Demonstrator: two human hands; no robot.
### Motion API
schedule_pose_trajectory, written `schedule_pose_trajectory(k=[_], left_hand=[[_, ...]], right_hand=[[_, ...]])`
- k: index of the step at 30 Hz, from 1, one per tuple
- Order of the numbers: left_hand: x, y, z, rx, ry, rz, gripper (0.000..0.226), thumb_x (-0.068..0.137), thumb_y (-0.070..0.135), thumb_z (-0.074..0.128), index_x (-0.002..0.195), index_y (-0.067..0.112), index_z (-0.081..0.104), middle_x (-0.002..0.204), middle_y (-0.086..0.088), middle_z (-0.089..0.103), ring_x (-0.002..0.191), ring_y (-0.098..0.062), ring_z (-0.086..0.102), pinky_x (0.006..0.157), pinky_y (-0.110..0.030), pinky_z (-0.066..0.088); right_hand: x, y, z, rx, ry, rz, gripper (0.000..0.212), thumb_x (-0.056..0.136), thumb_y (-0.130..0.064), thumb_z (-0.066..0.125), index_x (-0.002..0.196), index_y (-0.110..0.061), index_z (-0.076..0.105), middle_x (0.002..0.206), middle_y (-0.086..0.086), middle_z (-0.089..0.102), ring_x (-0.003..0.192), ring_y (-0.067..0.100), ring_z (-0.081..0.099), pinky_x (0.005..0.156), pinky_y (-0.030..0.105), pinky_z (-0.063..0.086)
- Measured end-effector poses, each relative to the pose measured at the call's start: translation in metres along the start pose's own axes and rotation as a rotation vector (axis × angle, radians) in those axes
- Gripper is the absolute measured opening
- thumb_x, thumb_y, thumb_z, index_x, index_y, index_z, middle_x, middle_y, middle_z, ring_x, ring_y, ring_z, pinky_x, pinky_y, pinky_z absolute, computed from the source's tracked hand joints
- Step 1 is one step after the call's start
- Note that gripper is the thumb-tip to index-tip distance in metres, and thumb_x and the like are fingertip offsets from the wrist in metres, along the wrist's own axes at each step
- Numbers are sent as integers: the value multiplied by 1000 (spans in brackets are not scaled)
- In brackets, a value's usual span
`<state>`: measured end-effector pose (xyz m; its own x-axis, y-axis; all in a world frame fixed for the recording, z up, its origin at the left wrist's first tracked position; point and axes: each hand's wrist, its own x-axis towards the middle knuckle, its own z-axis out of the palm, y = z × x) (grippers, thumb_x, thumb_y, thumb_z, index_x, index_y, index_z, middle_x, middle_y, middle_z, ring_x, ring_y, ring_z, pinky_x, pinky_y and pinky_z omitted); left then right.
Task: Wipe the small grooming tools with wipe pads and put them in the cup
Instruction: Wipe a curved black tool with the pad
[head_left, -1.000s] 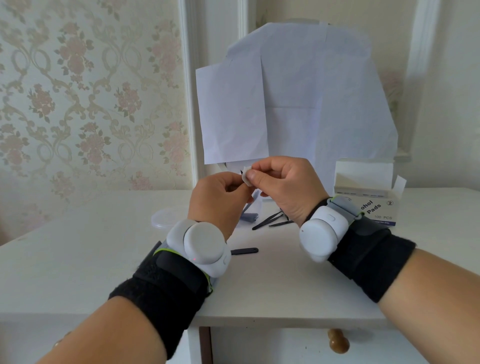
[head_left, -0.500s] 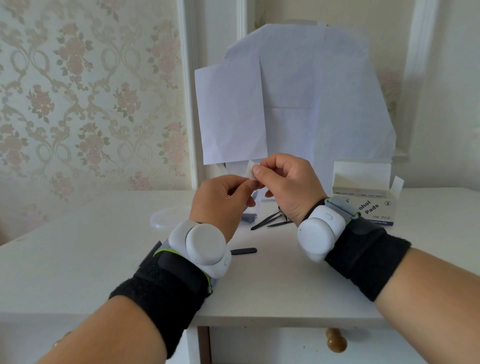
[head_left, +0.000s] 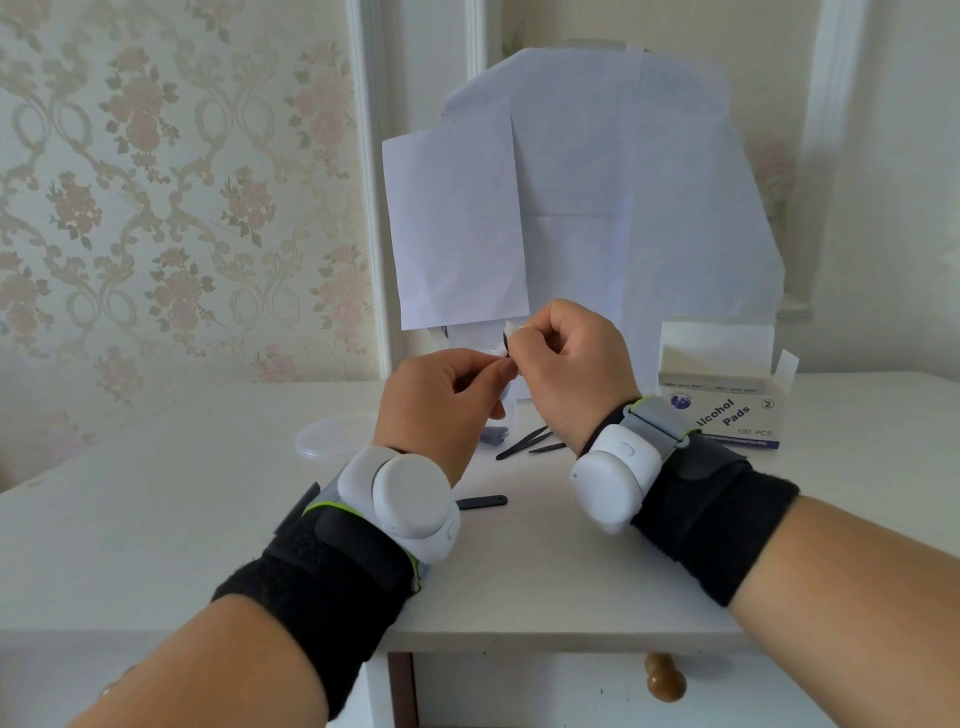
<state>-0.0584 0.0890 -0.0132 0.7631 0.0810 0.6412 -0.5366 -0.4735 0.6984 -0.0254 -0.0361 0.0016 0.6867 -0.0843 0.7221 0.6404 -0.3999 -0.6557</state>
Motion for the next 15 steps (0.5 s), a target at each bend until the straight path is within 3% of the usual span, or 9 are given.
schedule_pose_trajectory(k=[5,8,10,12,15], left_hand=[[1,-1,1,8,26,-23,15,92,35,61,82,34,73,58,10,66,53,0,56,60,-17,50],[2,-1,0,-6,55,-31,16,92,34,61,85,30,75,58,8,66,48,0,54,60,-23,50],[2,-1,0,-4,71,-34,17,93,32,61,84,30,74,59,6,66,47,-1,53,60,-24,51],[2,-1,-1,-1,81,-33,18,93,32,60,82,32,74,59,6,66,47,-1,52,59,-23,49],[2,-1,-2,-3,86,-37,18,92,35,60,83,31,76,58,8,65,47,0,52,57,-20,47]], right_hand=[[4,3,-3,-4,25,-39,26,91,-19,57,66,-15,55,56,-7,51,54,6,48,52,16,41],[5,6,-3,47,-49,-30,22,94,-27,59,79,-13,68,68,-2,67,70,16,65,69,38,58],[4,6,-2,86,-98,-29,19,95,-26,60,86,-14,72,73,-3,71,76,17,69,76,42,59],[4,5,-2,121,-146,-31,16,96,-21,60,93,-14,73,78,-3,73,78,11,71,78,36,59],[3,5,-2,185,-209,8,14,96,-14,59,100,-11,72,76,-4,72,74,2,69,70,22,57]])
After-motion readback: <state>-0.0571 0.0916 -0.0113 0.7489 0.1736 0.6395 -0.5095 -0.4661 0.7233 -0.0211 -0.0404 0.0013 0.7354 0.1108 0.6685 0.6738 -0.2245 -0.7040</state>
